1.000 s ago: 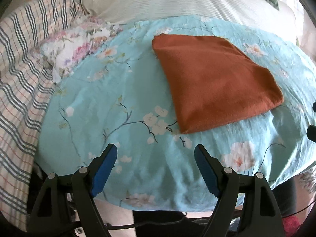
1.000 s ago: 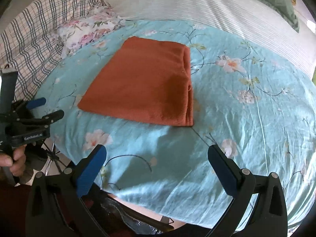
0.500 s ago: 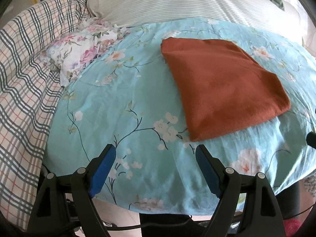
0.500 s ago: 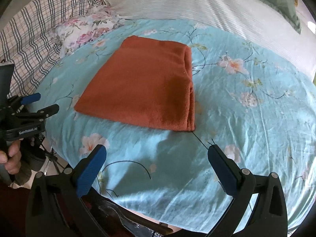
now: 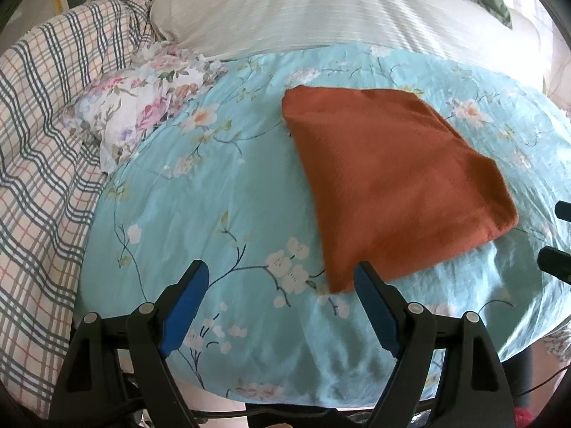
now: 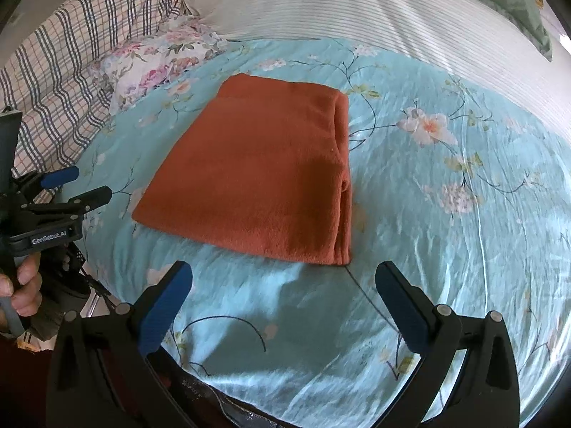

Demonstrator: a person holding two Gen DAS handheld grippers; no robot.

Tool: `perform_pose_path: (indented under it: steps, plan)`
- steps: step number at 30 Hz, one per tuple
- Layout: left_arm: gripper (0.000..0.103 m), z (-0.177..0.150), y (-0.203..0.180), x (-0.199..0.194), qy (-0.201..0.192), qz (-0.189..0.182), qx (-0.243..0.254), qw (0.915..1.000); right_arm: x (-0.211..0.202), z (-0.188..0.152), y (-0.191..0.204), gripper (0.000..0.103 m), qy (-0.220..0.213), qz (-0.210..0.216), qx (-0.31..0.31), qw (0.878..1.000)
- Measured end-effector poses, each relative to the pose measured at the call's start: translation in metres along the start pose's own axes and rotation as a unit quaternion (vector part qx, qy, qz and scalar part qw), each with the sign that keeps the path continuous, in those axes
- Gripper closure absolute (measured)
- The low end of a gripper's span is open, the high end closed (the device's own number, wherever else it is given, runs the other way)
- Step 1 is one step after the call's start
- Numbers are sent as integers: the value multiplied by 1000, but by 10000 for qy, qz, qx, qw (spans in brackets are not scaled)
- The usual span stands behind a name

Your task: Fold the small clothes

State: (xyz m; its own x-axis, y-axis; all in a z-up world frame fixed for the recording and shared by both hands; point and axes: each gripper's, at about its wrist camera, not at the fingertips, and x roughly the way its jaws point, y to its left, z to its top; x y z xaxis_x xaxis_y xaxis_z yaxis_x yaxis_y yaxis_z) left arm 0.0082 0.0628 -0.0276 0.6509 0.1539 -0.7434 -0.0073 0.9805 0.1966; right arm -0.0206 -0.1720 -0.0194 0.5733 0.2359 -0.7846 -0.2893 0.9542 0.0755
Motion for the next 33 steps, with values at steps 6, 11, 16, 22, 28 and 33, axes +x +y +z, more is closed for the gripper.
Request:
perform_pose_path:
  steps: [6, 11, 16, 22, 28, 33]
  plan:
    - [19, 14, 0, -1, -116, -28, -14, 9999, 1, 13, -3, 1, -53, 25, -30, 10000]
    - [19, 22, -3, -1, -166, -45, -25, 9998, 4, 22, -5, 1, -64, 62, -57, 9999]
    - [19, 24, -7, 2, -144, -53, 51, 9999, 8, 24, -5, 1, -38, 81, -42, 10000]
    - [19, 27, -10, 5, -134, -47, 73, 9999, 14, 27, -12, 1, 24, 89, 49, 9999]
    - [19, 29, -9, 9, -124, -71, 64, 9999, 18, 30, -13, 1, 64, 29, 89, 9999]
    - [19, 29, -8, 14, -73, -123, 72, 9999, 23, 31, -16, 1, 106, -9, 105, 9999]
